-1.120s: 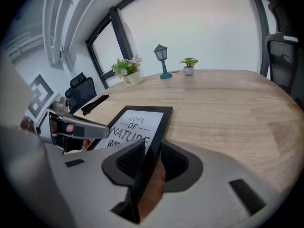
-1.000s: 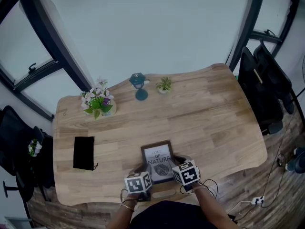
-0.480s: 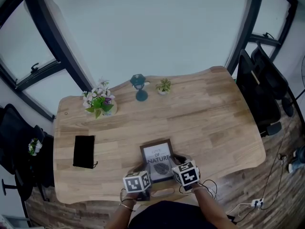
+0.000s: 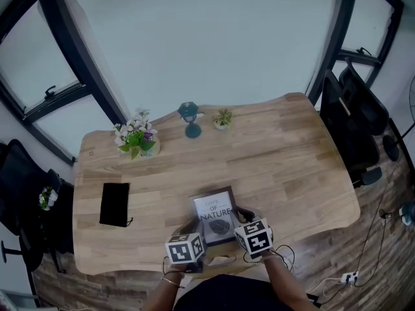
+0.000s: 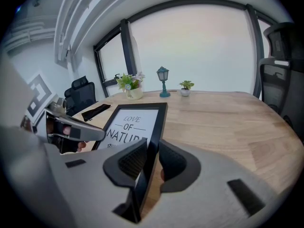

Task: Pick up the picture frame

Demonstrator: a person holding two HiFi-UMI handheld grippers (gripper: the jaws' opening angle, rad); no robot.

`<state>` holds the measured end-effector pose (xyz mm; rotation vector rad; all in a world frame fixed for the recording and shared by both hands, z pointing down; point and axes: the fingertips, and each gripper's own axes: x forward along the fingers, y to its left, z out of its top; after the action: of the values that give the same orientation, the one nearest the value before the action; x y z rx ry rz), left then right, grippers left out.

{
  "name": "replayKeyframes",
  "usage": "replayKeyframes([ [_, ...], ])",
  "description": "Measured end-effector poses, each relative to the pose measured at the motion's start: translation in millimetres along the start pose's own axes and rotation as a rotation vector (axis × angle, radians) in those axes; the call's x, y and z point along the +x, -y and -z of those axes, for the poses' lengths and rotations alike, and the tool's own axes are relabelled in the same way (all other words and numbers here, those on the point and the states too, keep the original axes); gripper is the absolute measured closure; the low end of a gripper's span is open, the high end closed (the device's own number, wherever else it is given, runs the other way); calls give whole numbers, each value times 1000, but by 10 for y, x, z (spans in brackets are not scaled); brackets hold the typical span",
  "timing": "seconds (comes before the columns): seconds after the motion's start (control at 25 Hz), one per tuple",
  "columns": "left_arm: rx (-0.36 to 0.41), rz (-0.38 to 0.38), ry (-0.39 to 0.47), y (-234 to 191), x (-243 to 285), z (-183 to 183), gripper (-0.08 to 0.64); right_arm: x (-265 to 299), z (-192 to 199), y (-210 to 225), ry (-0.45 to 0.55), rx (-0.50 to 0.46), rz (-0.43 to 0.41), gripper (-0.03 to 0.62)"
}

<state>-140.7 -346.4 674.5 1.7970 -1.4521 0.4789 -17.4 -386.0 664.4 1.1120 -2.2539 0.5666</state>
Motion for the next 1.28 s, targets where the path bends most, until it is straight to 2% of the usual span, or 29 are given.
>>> replayKeyframes([
  [0.52,42,13,111,109,-319,-185,489,-306,-249,-113,93,-38,22,512],
  [0.72,74,16,149,153,-504,-248,489,-434,-329,-200,132,-23,16,512],
  [1.28,124,39,207,248,-987,-284,488,-840,-411,-445,197,-35,49,514],
])
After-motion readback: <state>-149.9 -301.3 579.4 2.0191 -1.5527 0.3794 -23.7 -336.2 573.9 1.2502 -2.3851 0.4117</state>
